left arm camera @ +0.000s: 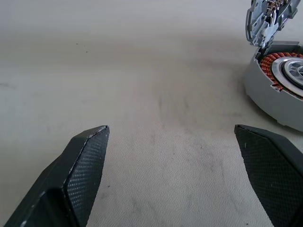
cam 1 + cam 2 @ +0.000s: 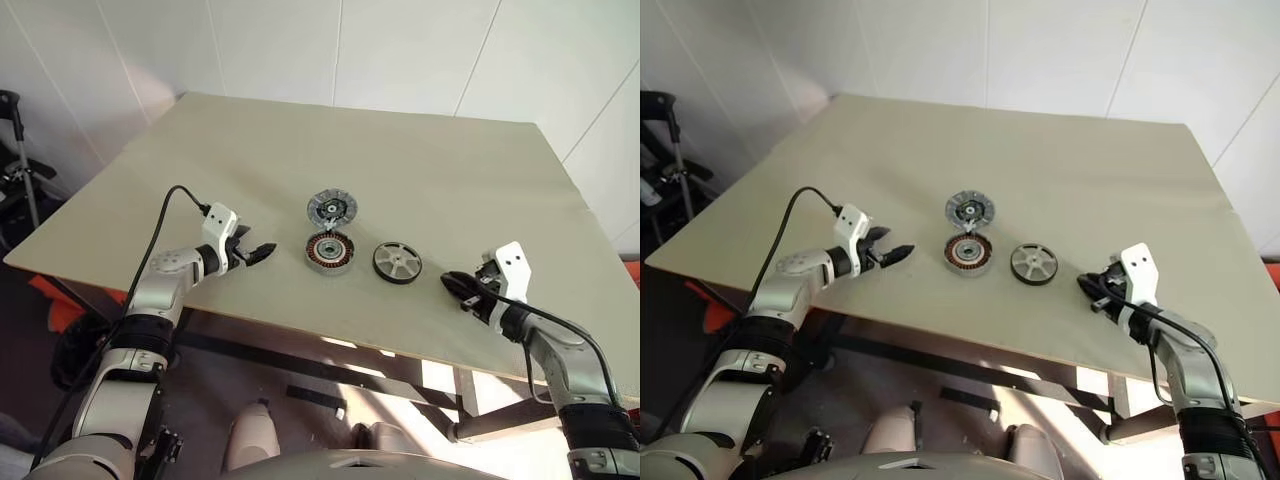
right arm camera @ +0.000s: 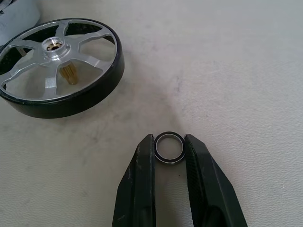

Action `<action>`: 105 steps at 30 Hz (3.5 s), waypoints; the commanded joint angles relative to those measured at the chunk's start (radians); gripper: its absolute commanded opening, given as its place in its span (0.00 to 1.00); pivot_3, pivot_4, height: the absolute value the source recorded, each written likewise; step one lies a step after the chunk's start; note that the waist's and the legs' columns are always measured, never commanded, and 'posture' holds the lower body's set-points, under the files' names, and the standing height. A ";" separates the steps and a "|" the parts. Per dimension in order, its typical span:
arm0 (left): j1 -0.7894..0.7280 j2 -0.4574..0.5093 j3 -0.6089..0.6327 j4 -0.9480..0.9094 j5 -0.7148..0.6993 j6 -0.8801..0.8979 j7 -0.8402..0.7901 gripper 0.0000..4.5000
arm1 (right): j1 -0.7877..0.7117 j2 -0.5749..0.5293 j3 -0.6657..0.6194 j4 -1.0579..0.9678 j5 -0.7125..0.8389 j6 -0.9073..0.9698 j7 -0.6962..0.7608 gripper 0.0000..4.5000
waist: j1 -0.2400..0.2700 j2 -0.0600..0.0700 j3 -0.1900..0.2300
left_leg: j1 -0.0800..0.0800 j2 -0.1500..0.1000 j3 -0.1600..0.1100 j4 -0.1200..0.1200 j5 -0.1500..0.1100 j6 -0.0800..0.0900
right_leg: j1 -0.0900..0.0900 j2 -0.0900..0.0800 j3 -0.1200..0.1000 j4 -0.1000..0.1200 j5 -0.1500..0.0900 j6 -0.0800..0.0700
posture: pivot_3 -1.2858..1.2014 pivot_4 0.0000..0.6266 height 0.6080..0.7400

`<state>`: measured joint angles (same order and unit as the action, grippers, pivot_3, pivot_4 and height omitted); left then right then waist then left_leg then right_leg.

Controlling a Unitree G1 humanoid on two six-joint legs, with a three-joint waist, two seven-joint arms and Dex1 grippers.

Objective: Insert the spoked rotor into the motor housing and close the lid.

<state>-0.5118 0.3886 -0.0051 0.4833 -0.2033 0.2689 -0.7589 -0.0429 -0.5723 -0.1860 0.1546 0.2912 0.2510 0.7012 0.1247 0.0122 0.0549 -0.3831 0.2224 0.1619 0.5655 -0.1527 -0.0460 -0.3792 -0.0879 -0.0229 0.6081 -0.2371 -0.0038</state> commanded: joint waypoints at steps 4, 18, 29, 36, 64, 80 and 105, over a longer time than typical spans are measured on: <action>-0.034 0.009 0.020 -0.005 -0.001 -0.028 0.000 1.00 | -0.028 -0.003 -0.016 -0.051 0.007 0.005 -0.020 0.13 | 0.000 0.000 0.000 | 0.000 0.000 0.000 0.000 0.000 0.000 | 0.000 0.000 0.000 0.000 0.000 0.000 | 0.52 0.00 1.00; -0.048 -0.006 0.009 -0.009 -0.003 -0.016 -0.014 1.00 | -0.167 0.139 0.072 -0.232 0.077 0.146 -0.099 0.13 | -0.001 0.000 0.000 | 0.000 0.000 0.000 -0.001 0.000 0.000 | -0.001 0.000 0.000 0.001 0.000 0.000 | 0.52 0.00 1.00; -0.035 -0.010 0.014 -0.024 -0.001 -0.015 -0.004 1.00 | -0.283 0.225 0.218 -0.116 -0.044 0.164 -0.168 0.13 | -0.001 0.000 0.000 | 0.000 0.000 0.000 -0.001 0.001 -0.002 | -0.001 0.000 0.000 0.001 0.000 0.000 | 0.52 0.00 1.00; -0.026 -0.005 0.017 -0.037 -0.003 -0.010 0.003 1.00 | -0.279 0.257 0.295 -0.202 -0.073 0.232 -0.181 0.13 | -0.001 0.000 0.000 | -0.001 0.000 0.000 -0.002 0.002 -0.004 | -0.003 0.000 0.000 0.000 0.000 0.000 | 0.52 0.00 1.00; -0.001 -0.013 0.023 -0.070 -0.008 0.011 0.024 1.00 | -0.405 0.359 0.375 -0.122 -0.117 0.280 -0.189 0.13 | -0.001 0.000 0.000 | -0.001 0.001 -0.001 -0.003 0.004 -0.007 | -0.004 0.002 0.000 0.002 0.000 0.000 | 0.52 0.00 1.00; -0.005 -0.008 0.028 -0.057 -0.005 -0.002 0.030 1.00 | -0.393 0.354 0.367 -0.090 -0.126 0.277 -0.189 0.13 | -0.001 0.000 0.000 | -0.001 0.001 -0.001 -0.002 0.004 -0.007 | -0.004 0.002 0.000 0.003 0.000 0.000 | 0.52 0.00 1.00; -0.014 -0.006 0.026 -0.051 0.001 -0.010 0.044 1.00 | -0.400 0.352 0.344 -0.092 -0.121 0.280 -0.164 0.87 | -0.001 0.000 0.000 | -0.001 0.001 -0.002 -0.002 0.004 -0.007 | -0.004 0.002 0.000 0.005 0.000 0.000 | 0.52 0.00 1.00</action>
<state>-0.5064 0.3725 0.0016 0.4567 -0.1992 0.2785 -0.7155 -0.4205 -0.2222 0.1710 0.0860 0.1658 0.5452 0.5395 0.1237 0.0122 0.0546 -0.3839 0.2229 0.1600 0.5638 -0.1485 -0.0533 -0.3831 -0.0863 -0.0226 0.6128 -0.2370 -0.0037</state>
